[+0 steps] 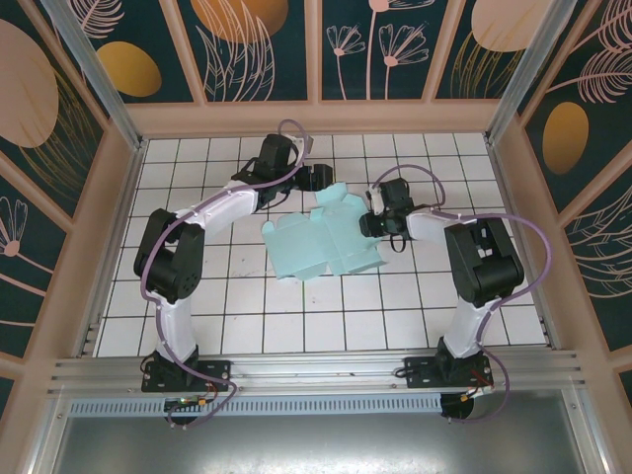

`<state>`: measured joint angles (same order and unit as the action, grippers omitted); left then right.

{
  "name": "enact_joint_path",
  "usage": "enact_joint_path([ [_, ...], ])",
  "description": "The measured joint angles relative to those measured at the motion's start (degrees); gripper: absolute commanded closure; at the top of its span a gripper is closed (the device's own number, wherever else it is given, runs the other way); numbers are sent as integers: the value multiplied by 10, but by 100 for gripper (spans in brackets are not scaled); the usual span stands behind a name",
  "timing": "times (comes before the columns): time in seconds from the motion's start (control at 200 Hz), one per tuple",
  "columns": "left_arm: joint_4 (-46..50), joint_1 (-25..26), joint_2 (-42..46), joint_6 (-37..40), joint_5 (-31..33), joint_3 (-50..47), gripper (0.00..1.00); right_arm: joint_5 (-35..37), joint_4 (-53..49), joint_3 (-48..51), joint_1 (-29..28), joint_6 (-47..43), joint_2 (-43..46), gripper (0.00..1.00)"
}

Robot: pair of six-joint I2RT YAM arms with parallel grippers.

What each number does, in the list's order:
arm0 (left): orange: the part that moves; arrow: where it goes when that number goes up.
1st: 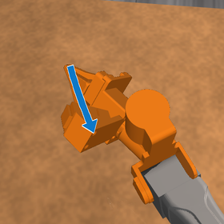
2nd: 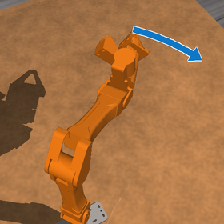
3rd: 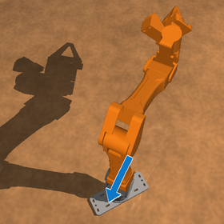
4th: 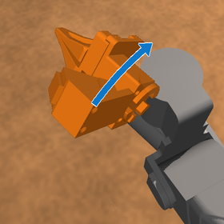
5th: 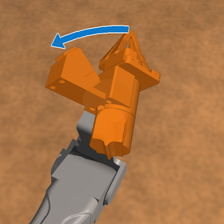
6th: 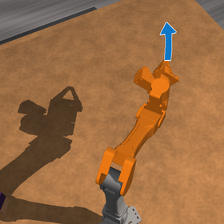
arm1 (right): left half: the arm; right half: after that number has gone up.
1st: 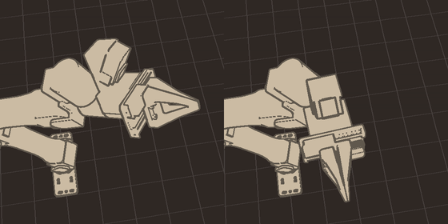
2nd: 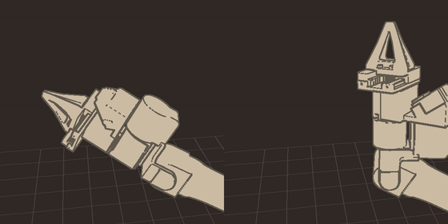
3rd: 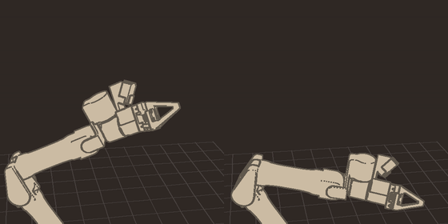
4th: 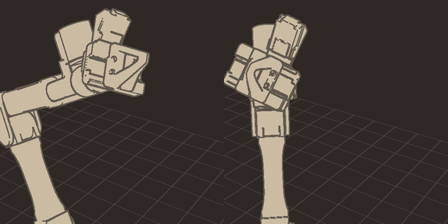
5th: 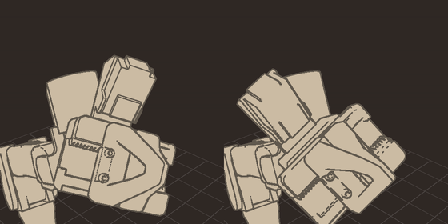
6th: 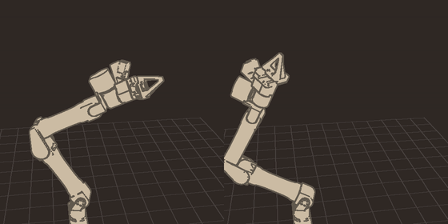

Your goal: Fold the paper box

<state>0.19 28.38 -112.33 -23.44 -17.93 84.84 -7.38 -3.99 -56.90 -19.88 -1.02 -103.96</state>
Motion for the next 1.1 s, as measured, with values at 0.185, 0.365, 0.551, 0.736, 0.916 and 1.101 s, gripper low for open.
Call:
enact_joint_path([
  [0.185, 0, 0, 0, 0, 0, 0, 23, -20, -10, -5, 10, 2, -7, 71],
  [0.365, 0, 0, 0, 0, 0, 0, 23, -28, -13, -6, 10, 4, -7, 100],
  [0.551, -7, 0, 0, 0, 3, -8, 18, -15, -14, -6, 7, -4, -3, 100],
  [0.736, -47, -17, 23, -24, 5, -78, 6, 50, -4, 9, -29, -47, 30, 100],
  [0.916, -95, -71, 66, -62, 12, -159, 1, 147, 42, 42, -105, -119, 84, 100],
  [1.101, -125, -111, 103, -88, 37, -212, 1, 285, 110, 43, -170, -222, 98, 100],
])
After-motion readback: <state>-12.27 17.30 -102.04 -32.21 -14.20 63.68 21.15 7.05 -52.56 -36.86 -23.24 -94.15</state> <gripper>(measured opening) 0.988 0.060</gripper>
